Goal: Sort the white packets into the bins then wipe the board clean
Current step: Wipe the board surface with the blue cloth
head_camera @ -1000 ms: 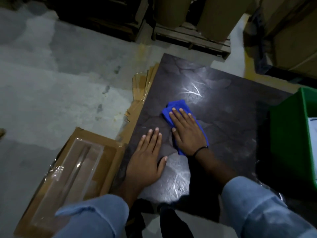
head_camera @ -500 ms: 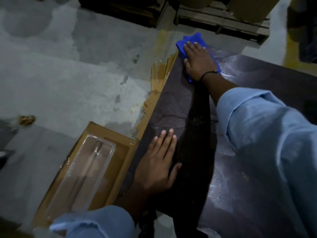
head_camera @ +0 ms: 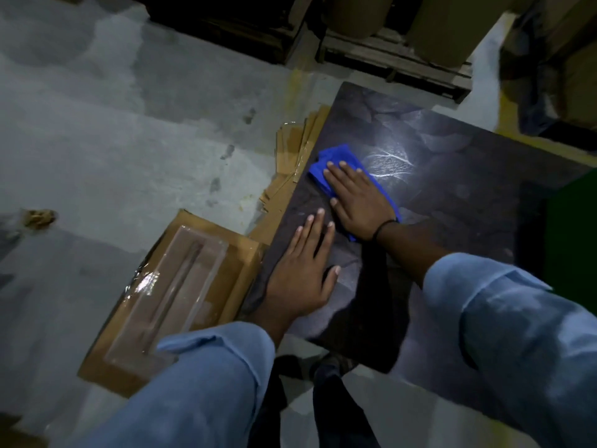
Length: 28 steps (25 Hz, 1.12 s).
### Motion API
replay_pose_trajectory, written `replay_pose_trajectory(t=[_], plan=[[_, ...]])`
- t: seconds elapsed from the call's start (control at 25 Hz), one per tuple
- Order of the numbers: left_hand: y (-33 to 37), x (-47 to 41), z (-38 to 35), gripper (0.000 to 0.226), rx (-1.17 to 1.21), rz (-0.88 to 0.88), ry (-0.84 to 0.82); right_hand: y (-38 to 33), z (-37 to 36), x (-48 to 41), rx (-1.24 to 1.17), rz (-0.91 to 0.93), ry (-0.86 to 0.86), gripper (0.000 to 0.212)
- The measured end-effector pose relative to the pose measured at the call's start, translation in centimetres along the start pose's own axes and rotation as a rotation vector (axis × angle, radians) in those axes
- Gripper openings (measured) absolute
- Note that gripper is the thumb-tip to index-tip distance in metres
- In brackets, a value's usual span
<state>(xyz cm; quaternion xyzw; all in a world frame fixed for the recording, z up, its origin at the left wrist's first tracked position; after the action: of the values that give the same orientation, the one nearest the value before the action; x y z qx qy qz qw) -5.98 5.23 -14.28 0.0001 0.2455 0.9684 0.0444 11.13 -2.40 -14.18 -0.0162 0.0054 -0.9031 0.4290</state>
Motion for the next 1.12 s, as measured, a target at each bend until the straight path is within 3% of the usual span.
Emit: replay_pose_trajectory(t=[0.24, 0.4, 0.52, 0.72, 0.92, 1.12], plan=[[-1.0, 3.7, 0.4, 0.083, -0.097, 0.164, 0.008, -6.5, 0.5, 12.6, -0.004, -0.067, 0.016, 0.061], [-1.0, 3.9, 0.4, 0.084, -0.142, 0.159, -0.007, -3.7, 0.9, 15.7, -0.032, -0.306, 0.047, 0.060], [-1.1, 3.8, 0.0, 0.083, -0.149, 0.162, -0.003, 2.1, 0.8, 13.2, -0.037, -0.469, 0.032, 0.062], [-1.1, 3.7, 0.0, 0.083, -0.135, 0.172, 0.022, 12.5, 0.8, 3.7, 0.002, -0.550, 0.015, 0.067], [-1.4, 3.4, -0.1, 0.083, -0.147, 0.185, 0.033, 17.7, 0.7, -5.5, 0.005, -0.468, 0.026, 0.069], [-1.7, 3.2, -0.2, 0.083, -0.103, 0.178, 0.058, 17.7, 0.6, -12.2, 0.000, -0.372, 0.031, 0.066]])
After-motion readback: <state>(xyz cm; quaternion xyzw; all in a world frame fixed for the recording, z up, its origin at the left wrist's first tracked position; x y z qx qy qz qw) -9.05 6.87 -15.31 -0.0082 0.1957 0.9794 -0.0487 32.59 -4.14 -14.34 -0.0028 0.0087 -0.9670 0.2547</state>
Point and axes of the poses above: each hand's wrist, its own x-axis away from the middle knuckle, its own z-axis out of the back of the hand, y = z × x, the point moved 5 cm from there along -x, towards the middle knuckle, and after that the axes turned 6 degrees about x, right-handed, at the moved point
